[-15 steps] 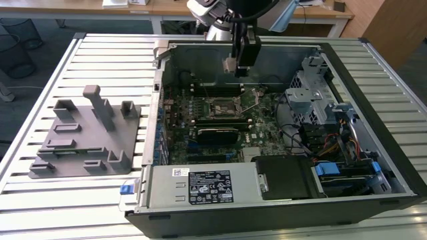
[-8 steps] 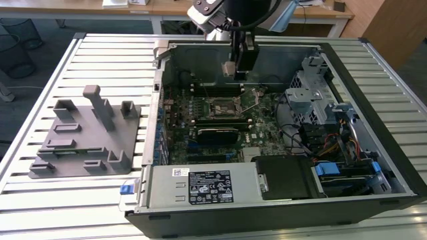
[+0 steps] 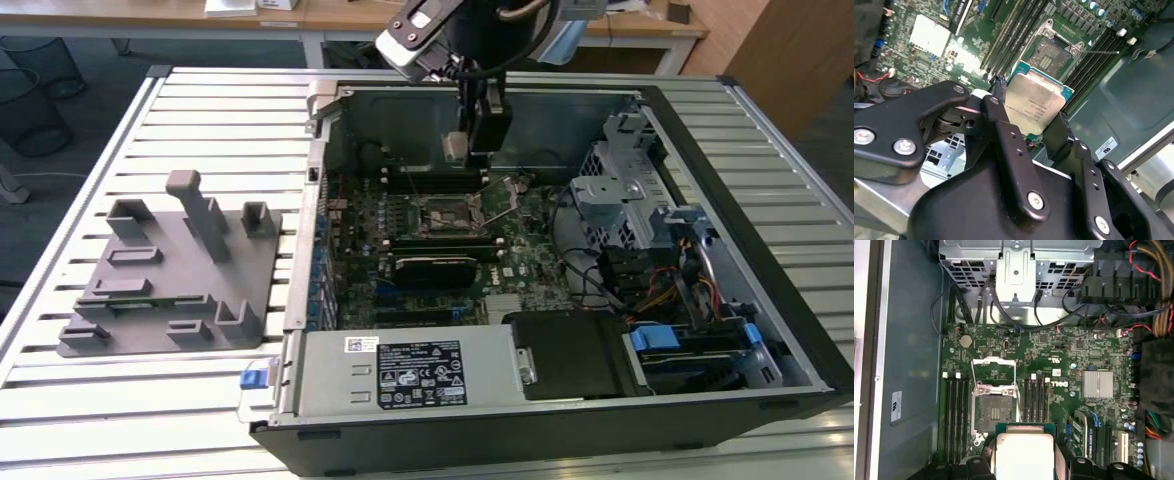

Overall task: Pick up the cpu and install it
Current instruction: 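Place the cpu into insertion slot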

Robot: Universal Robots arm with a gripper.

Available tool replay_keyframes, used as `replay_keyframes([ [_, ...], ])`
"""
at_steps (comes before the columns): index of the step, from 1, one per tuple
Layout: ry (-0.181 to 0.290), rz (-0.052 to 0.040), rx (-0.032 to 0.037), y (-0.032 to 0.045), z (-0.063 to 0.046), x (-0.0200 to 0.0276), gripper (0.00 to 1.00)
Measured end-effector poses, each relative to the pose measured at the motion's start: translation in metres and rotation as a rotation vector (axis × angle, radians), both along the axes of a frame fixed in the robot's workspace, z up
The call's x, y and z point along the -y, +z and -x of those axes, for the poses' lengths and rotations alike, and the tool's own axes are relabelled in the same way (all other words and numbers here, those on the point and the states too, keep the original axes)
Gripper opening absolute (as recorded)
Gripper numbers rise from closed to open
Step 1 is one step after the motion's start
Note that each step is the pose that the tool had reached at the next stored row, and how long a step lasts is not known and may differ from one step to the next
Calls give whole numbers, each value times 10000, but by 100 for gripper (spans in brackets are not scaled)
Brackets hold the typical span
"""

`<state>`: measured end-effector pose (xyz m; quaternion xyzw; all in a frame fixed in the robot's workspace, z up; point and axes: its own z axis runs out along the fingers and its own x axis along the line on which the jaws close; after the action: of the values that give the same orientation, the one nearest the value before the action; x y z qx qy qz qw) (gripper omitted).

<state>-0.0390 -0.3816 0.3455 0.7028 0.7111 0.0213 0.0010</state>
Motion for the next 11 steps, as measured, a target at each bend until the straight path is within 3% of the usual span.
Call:
replay_keyframes([
  [8,70,-1,0,-146,0,-161,54],
  [11,69,-3,1,-201,0,-199,54],
])
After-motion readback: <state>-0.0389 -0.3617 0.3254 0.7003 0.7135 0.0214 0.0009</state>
